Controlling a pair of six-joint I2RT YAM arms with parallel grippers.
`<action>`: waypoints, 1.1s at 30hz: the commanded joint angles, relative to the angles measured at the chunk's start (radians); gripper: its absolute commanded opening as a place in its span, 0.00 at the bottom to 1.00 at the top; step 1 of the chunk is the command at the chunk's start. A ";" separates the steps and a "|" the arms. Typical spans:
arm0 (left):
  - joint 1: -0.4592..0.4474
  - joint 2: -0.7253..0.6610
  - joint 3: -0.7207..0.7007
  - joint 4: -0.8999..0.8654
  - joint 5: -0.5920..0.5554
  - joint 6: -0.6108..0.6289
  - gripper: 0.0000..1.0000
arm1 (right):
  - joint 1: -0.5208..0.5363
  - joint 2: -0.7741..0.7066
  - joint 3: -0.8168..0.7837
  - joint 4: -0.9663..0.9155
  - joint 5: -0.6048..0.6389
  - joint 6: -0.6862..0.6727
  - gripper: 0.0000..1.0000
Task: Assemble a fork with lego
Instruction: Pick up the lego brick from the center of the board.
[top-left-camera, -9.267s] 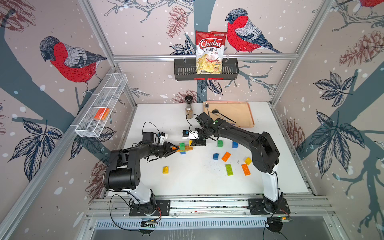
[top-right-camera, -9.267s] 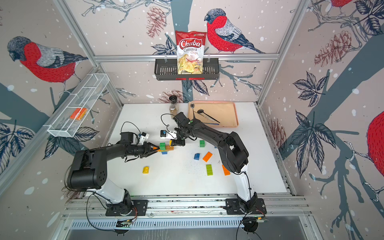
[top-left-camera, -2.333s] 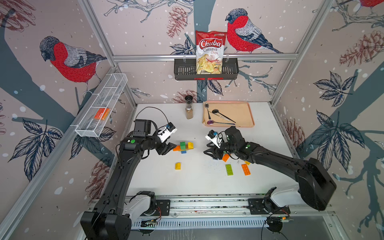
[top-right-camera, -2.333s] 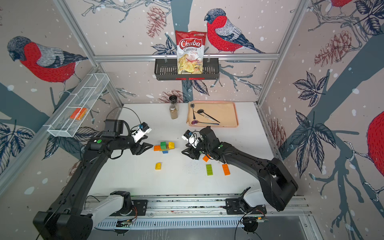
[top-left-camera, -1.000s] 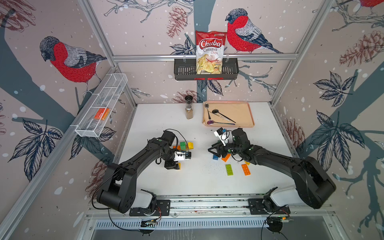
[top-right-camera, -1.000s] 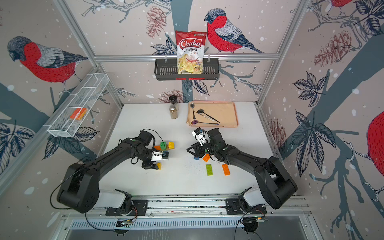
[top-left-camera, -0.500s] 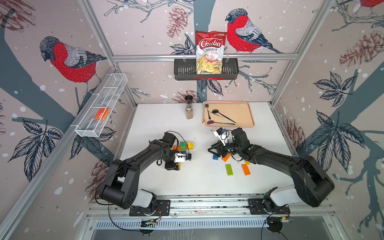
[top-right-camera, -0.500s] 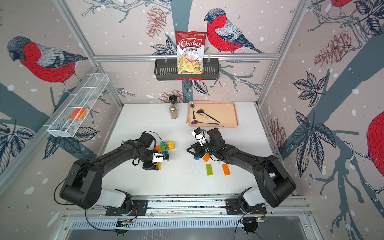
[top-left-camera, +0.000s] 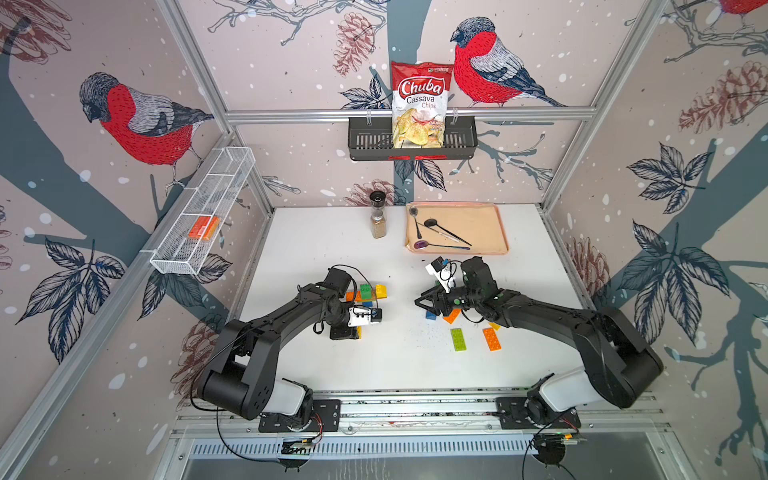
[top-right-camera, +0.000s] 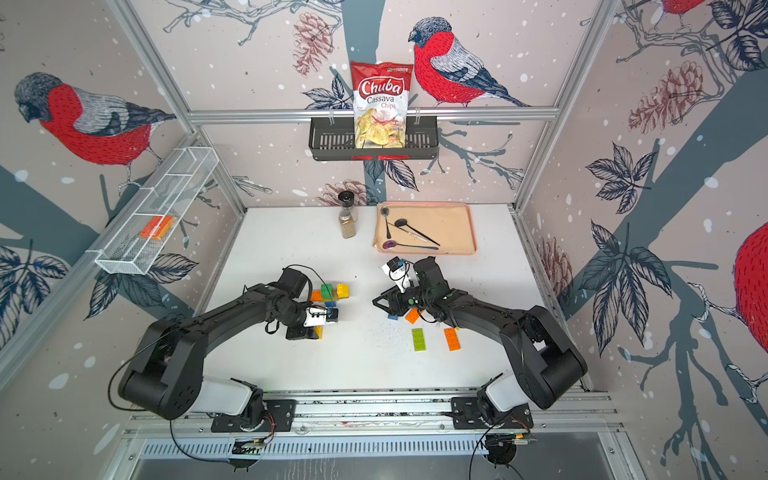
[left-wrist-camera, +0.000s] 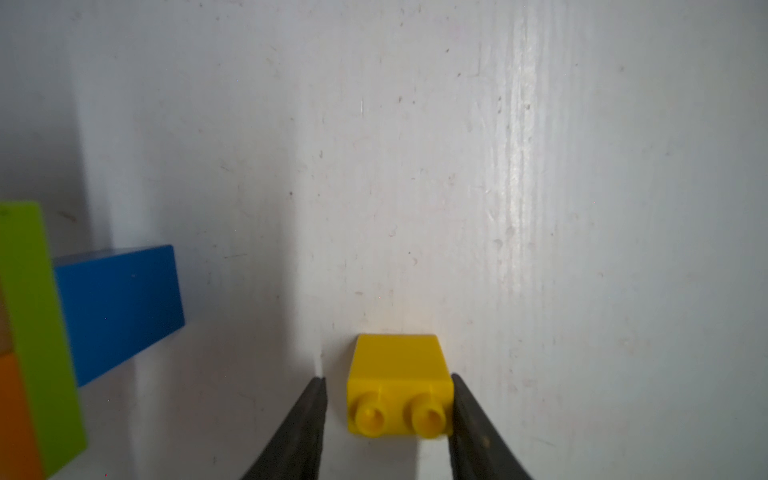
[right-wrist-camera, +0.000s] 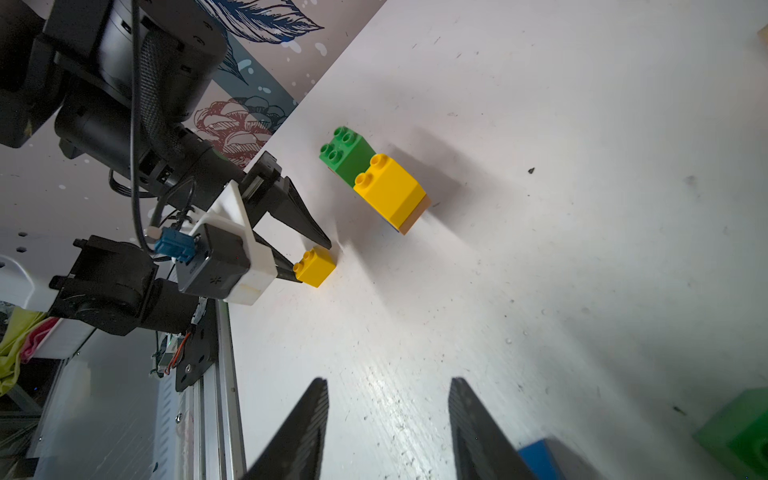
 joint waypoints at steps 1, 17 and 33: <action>0.000 -0.001 -0.003 0.002 0.007 -0.005 0.43 | 0.001 0.002 0.004 0.026 -0.021 0.016 0.49; 0.000 -0.096 0.059 -0.083 -0.004 -0.040 0.10 | 0.021 0.110 0.069 0.154 -0.018 0.274 0.58; 0.031 -0.339 -0.013 -0.051 -0.107 -0.058 0.06 | 0.074 0.431 0.117 0.709 -0.097 0.799 0.69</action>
